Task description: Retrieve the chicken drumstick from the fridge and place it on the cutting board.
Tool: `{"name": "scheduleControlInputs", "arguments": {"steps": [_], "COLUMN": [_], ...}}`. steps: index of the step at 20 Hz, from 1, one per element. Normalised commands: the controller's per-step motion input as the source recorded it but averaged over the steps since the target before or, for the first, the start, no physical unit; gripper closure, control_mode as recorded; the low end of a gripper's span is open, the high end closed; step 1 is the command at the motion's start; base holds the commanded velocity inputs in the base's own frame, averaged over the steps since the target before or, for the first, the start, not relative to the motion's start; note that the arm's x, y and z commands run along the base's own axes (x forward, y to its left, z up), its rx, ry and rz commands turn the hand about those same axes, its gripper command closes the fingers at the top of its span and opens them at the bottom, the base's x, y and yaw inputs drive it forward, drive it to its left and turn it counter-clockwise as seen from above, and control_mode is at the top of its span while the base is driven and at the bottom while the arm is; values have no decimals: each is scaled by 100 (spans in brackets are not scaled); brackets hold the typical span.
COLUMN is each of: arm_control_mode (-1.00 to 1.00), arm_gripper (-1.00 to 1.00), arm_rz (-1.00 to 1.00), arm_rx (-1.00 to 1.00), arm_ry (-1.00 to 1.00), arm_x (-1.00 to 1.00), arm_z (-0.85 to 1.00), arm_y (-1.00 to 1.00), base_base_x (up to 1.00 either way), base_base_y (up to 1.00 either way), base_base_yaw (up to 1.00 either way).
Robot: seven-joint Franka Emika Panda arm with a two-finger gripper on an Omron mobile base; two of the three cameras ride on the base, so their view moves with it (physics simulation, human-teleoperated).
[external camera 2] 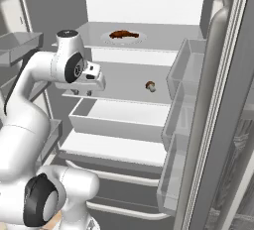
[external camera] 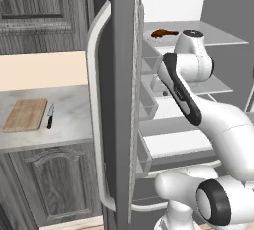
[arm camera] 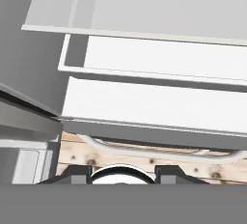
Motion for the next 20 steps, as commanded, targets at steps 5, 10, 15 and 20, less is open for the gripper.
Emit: {"name": "scheduleControlInputs", "arguments": {"steps": [5,10,15,20], "arm_control_mode": [-100,-100,-100,-100], "arm_gripper": [-100,-100,-100,-100], "arm_rz": [0,-1,-8,-7], "arm_rx": [0,-2,-1,0], "arm_ry": [-2,-14,-21,-27], "arm_x": [0,-3,-14,-19], "arm_z": [0,7,55,80], "arm_y": [0,-20,-27,-6], "base_base_x": [0,0,0,0], "base_base_y": [0,0,0,0], "base_base_yaw": [0,0,0,0]}}
